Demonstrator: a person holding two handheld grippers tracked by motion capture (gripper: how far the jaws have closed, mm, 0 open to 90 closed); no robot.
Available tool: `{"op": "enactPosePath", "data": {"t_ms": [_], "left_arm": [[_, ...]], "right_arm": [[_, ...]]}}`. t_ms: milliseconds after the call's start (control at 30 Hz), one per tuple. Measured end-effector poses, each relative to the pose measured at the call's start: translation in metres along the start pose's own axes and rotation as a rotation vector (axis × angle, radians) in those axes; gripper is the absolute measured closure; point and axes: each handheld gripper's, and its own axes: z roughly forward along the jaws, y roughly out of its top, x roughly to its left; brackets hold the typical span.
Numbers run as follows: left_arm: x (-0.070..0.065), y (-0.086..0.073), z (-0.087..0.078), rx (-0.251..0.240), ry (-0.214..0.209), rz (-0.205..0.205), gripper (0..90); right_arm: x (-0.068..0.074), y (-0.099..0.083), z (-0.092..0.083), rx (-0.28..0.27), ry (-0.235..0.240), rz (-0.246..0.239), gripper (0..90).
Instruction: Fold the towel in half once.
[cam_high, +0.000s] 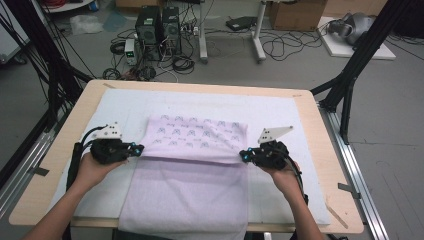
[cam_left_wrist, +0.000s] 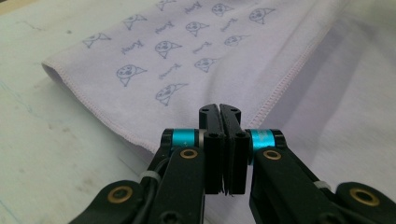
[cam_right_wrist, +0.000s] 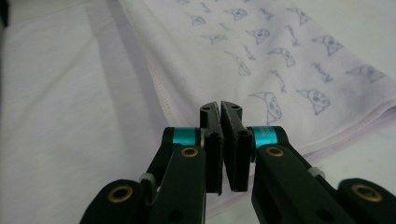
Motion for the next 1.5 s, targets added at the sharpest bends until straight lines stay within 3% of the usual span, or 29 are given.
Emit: {"op": "enactPosePath", "data": {"t_ms": [200,267,367,500,667,767,833,933,1033,1167,1300,1400,1433,1500], "left_arm": [[-0.037,-0.025,-0.019,0.005,-0.029,0.027,87.0],[-0.042,-0.031,-0.020,0.025,-0.027,0.028,77.5],[-0.036,-0.035,-0.016,0.045,-0.018,0.017,63.9],[-0.025,-0.036,-0.002,0.065,-0.019,0.010,63.3],[-0.022,-0.038,0.018,0.113,-0.046,0.013,62.8],[-0.026,-0.040,0.025,0.110,-0.049,0.044,71.6],[-0.027,-0.038,0.026,0.117,-0.055,0.052,84.0],[-0.027,-0.037,0.025,0.121,-0.054,0.052,87.7],[-0.026,-0.035,0.019,0.097,-0.053,0.036,88.1],[-0.031,-0.029,0.001,0.052,-0.050,0.048,88.2],[-0.045,-0.027,-0.020,0.018,-0.064,0.067,88.2],[-0.056,-0.033,-0.035,-0.004,-0.102,0.080,88.1],[-0.059,-0.036,-0.038,-0.010,-0.123,0.084,87.4],[-0.060,-0.038,-0.039,0.001,-0.110,0.089,77.6]], "right_arm": [[0.034,-0.023,-0.007,0.018,0.060,-0.016,87.4],[0.041,-0.031,-0.006,0.021,0.076,-0.025,80.9],[0.040,-0.035,-0.005,0.032,0.043,-0.026,72.7],[0.029,-0.035,0.004,0.012,0.044,0.000,63.4],[0.027,-0.035,0.028,0.071,0.068,-0.023,56.8],[0.029,-0.037,0.039,0.120,0.080,-0.045,60.1],[0.031,-0.038,0.041,0.120,0.064,-0.071,72.1],[0.026,-0.037,0.042,0.117,0.096,-0.056,84.5],[0.025,-0.035,0.040,0.119,0.110,-0.046,86.1],[0.030,-0.027,0.025,0.059,0.113,-0.053,86.2],[0.045,-0.021,0.007,0.014,0.133,-0.078,86.3],[0.058,-0.025,-0.002,0.002,0.161,-0.083,86.0],[0.063,-0.028,-0.006,-0.004,0.186,-0.077,85.4],[0.064,-0.031,-0.008,-0.013,0.194,-0.072,81.5]]}}
